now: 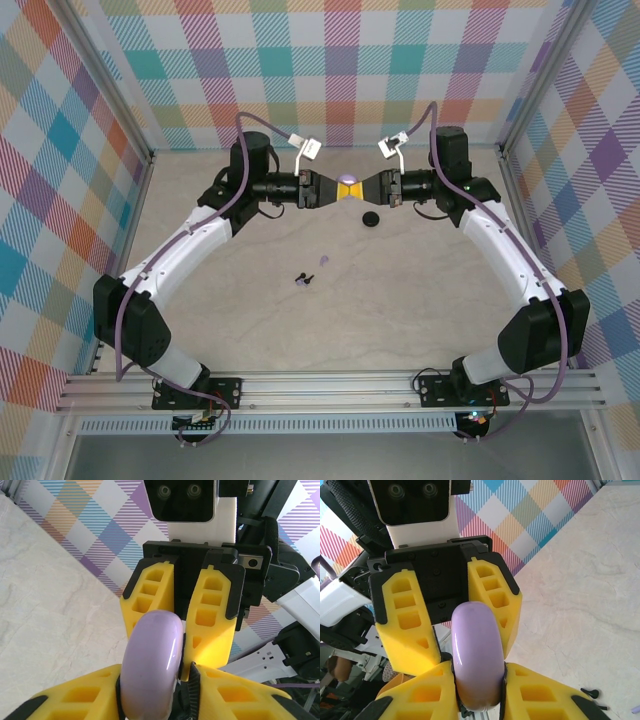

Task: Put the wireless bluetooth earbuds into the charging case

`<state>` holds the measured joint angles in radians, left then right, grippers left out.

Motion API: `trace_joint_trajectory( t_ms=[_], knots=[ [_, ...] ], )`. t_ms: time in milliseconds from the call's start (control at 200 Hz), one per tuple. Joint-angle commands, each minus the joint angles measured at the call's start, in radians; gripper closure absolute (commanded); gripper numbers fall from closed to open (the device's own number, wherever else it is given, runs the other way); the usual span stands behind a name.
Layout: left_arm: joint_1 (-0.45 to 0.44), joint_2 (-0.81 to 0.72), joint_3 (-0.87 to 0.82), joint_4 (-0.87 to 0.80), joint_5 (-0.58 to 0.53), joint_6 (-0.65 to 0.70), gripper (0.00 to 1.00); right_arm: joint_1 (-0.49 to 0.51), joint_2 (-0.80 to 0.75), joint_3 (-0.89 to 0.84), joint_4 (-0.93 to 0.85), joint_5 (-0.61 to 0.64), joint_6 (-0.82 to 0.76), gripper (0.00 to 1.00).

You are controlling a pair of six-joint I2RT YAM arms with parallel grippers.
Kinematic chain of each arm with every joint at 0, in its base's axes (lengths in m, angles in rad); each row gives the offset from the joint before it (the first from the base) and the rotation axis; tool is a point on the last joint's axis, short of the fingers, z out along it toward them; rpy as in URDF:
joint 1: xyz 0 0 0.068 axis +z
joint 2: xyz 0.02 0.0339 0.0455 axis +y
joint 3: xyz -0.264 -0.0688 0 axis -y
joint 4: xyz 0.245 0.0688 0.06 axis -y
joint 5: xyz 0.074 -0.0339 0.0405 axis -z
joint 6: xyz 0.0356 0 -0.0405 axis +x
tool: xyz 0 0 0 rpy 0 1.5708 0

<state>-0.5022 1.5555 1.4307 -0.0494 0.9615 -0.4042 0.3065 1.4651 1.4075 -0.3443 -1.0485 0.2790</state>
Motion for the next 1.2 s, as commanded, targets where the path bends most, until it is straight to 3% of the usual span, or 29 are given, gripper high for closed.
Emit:
trace_joint_trajectory(
  t_ms=[0, 155, 390, 490, 630, 745, 885, 1195],
  knots=[
    [-0.012, -0.020, -0.010, 0.053, 0.019, -0.015, 0.70, 0.002, -0.023, -0.003, 0.005, -0.058, -0.017, 0.77],
    [-0.017, -0.018, -0.010, 0.057, 0.013, -0.018, 0.82, 0.003, -0.014, 0.009, -0.036, -0.071, -0.046, 0.76],
    [-0.018, -0.017, -0.005, 0.048, 0.004, -0.012, 0.83, 0.006, -0.012, 0.028, -0.115, -0.057, -0.097, 0.70],
    [-0.018, -0.015, 0.006, -0.005, -0.018, 0.026, 0.84, 0.006, -0.029, 0.036, -0.137, 0.012, -0.102, 0.63],
    [-0.018, -0.012, 0.032, -0.088, -0.081, 0.111, 0.83, 0.006, -0.070, 0.047, -0.187, 0.193, -0.110, 0.43],
    [-0.018, -0.031, -0.007, -0.049, -0.145, 0.204, 0.83, 0.006, -0.102, 0.048, -0.218, 0.260, -0.127, 0.38],
    [-0.020, -0.084, -0.137, 0.133, -0.173, 0.328, 0.84, 0.006, -0.117, 0.051, -0.253, 0.279, -0.133, 0.37],
    [-0.028, -0.102, -0.136, 0.131, -0.131, 0.466, 0.84, 0.036, -0.114, 0.065, -0.302, 0.317, -0.159, 0.36]
  ],
)
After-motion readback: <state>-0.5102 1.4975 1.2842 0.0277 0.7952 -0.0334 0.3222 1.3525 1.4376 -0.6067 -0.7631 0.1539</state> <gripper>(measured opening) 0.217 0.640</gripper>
